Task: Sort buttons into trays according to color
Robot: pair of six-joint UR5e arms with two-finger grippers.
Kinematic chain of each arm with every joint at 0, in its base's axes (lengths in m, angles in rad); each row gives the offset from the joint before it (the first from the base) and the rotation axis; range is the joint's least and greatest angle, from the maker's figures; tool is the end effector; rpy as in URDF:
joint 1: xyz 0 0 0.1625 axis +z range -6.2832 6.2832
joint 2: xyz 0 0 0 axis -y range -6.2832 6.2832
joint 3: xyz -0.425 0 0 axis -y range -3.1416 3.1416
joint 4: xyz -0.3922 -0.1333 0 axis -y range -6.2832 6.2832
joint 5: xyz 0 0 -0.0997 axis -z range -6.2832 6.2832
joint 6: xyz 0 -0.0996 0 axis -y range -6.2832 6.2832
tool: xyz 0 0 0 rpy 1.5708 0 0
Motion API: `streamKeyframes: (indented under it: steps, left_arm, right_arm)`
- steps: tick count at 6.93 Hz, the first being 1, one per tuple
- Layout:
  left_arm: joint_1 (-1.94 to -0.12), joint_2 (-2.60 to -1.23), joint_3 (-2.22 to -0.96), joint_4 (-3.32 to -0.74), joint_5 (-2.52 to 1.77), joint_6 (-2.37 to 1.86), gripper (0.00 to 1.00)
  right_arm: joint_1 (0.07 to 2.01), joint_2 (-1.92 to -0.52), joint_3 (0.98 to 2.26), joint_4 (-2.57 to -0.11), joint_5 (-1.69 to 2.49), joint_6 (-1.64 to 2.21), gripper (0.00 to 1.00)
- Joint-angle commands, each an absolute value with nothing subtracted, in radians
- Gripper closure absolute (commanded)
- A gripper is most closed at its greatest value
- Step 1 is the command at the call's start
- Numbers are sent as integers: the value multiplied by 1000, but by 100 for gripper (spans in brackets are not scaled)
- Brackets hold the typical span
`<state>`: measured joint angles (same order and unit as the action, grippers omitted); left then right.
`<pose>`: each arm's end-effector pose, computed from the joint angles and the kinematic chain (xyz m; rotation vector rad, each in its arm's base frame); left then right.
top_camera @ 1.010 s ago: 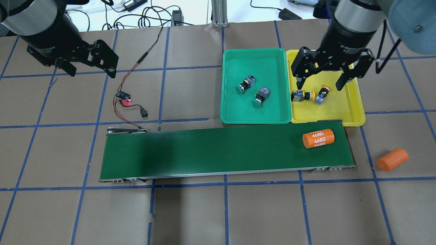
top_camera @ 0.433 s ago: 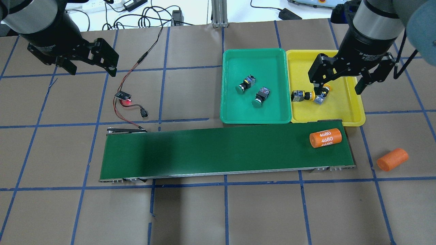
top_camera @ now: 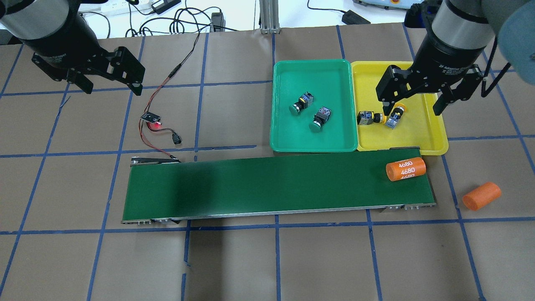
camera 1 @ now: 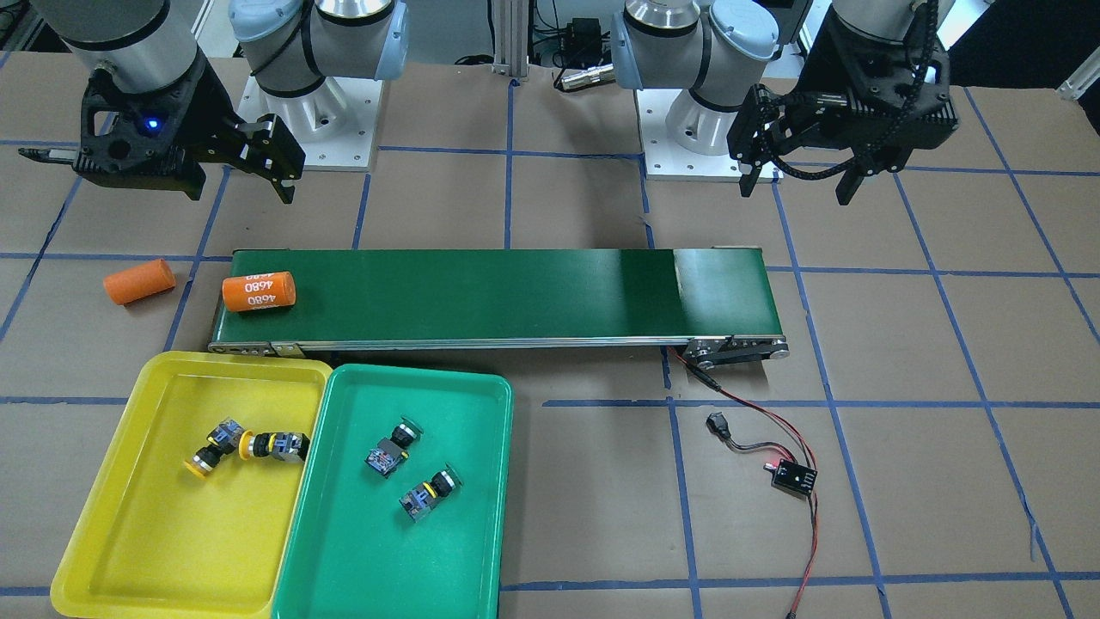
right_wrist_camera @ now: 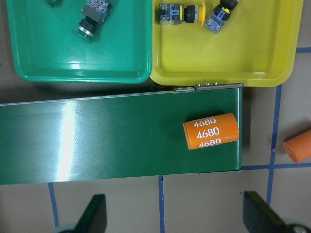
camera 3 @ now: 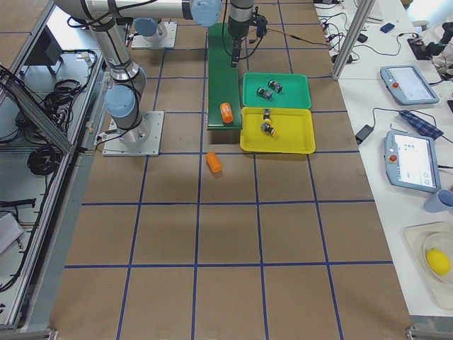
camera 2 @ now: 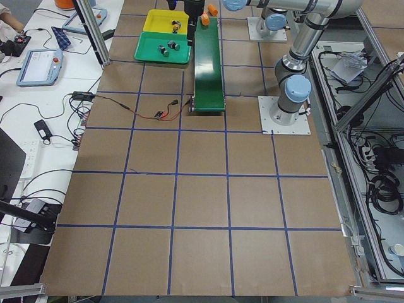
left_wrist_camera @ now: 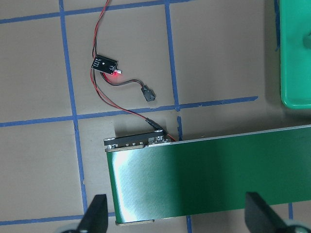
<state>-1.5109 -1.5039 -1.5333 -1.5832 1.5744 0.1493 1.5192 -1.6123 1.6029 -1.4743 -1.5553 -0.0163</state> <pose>-0.1046 -0.4772 0.5374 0.1394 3.1221 -0.1425 0.1107 -0.4715 0.4829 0.0561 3.1197 0.1351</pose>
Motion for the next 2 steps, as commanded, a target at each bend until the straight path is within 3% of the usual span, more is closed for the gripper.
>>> streamKeyframes:
  steps: [1,2]
  left_arm:
    - [-1511,-1502,-1532,-1585,1575,150,0]
    - [-1511,-1502,-1532,-1585,1574,152,0]
  right_arm:
    - [1520,-1614,1603,-1476,-1552,-17,0]
    - [1520,-1615,1603,-1474,-1548,-18,0]
